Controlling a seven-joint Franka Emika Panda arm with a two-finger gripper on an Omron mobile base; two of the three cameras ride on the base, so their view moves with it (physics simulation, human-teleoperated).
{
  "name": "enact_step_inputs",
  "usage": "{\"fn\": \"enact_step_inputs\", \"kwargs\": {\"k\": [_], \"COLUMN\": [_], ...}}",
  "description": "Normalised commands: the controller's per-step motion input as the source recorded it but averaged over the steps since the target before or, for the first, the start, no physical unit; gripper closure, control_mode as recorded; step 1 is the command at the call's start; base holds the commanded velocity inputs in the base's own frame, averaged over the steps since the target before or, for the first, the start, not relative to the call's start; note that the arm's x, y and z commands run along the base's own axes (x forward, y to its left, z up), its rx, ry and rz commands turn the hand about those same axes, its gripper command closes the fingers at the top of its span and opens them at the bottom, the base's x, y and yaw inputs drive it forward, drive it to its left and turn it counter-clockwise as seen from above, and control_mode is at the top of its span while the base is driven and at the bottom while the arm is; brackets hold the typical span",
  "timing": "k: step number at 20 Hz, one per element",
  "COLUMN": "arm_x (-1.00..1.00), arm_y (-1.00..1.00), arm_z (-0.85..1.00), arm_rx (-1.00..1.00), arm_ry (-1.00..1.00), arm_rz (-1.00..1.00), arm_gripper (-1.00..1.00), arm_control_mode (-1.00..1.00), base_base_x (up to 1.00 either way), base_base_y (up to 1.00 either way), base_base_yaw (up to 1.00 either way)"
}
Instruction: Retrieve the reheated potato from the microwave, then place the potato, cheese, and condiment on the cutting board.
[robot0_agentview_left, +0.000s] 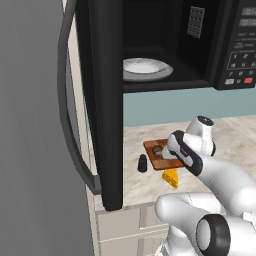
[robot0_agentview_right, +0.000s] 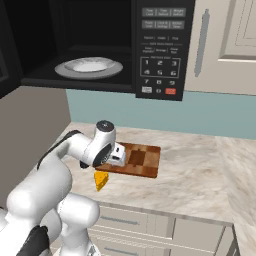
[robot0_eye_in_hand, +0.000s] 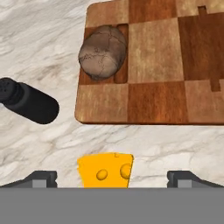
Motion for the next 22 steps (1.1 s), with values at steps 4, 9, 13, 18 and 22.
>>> {"fn": "enact_step_inputs", "kwargs": {"k": [4,9,13,18,22], "arm_x": [-0.44,-0.36,-0.31,-0.02,0.10], "arm_y": [0.00,0.00,0.04,0.12,0.05], "arm_z": [0.09,0.15,0.02,-0.12,-0.09], "arm_rx": [-0.06,-0.08,-0.04,-0.02,-0.03], "arm_ry": [0.10,0.13,0.13,0.01,0.03], "arm_rz": [0.00,0.00,0.00,0.01,0.00], "arm_gripper": [-1.00,-1.00,-1.00,-1.00,-1.00], "arm_control_mode": [-1.00,-1.00,-1.00,-1.00,-1.00], "base_base_x": [0.00,0.00,0.00,0.00,0.00], "base_base_y": [0.00,0.00,0.00,0.00,0.00], "base_base_yaw": [0.00,0.00,0.00,0.00,0.00]}}
